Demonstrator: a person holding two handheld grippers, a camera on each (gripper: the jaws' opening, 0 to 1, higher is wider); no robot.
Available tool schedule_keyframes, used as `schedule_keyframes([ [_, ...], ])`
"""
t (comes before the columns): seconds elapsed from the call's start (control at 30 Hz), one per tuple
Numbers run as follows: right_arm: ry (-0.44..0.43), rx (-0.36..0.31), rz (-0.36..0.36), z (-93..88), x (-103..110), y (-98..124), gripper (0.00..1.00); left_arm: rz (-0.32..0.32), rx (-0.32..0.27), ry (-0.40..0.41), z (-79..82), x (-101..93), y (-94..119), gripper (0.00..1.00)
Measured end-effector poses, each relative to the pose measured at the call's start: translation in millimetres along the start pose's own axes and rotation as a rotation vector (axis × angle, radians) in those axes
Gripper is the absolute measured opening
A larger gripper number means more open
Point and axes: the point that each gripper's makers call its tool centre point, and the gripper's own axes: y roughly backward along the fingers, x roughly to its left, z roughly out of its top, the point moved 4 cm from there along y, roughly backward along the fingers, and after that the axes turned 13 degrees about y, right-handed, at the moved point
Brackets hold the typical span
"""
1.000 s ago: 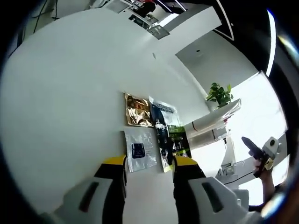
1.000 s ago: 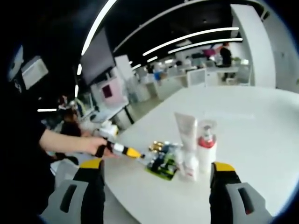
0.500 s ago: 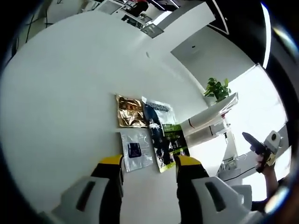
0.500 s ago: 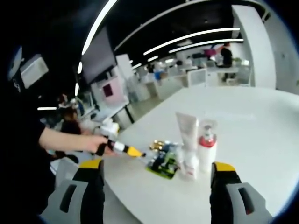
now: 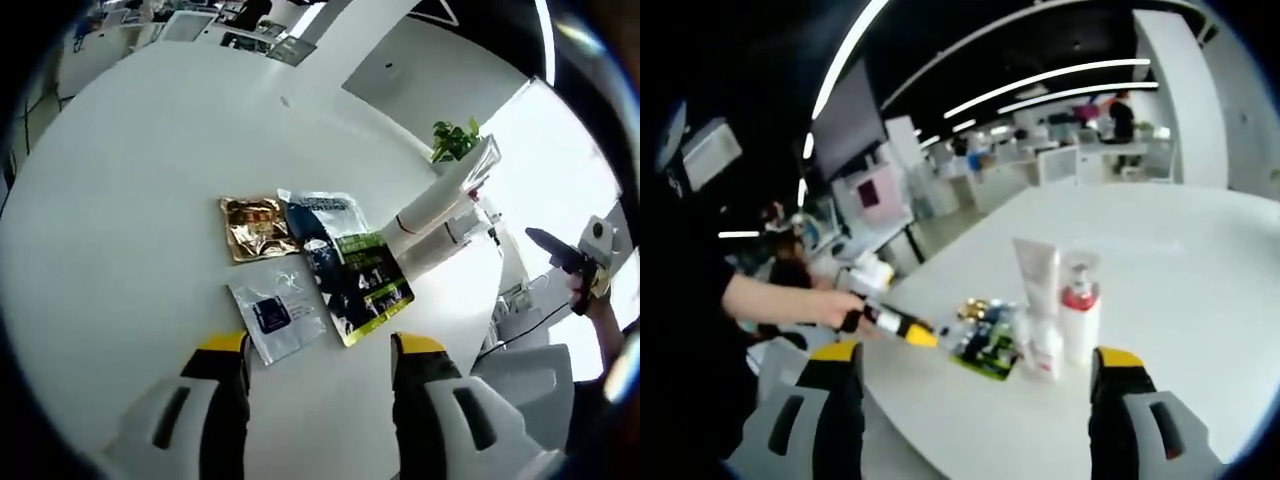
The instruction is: Arrange the skincare products in the storage area until every visible bottle or jar stands upright without overlapping.
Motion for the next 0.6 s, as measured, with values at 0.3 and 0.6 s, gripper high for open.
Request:
schedule_keyframes([
  [0.3, 0.281, 0.06, 0.105, 10.3, 21, -14, 0.75, 0.009, 0.018, -0.066, 4.7, 2.2, -2, 0.54],
  [0.6, 0.303, 0.069, 0.194, 20.3, 38, -48, 0.83, -0.001, 0.014, -0.063, 10.0, 6.1, -4, 0.54],
])
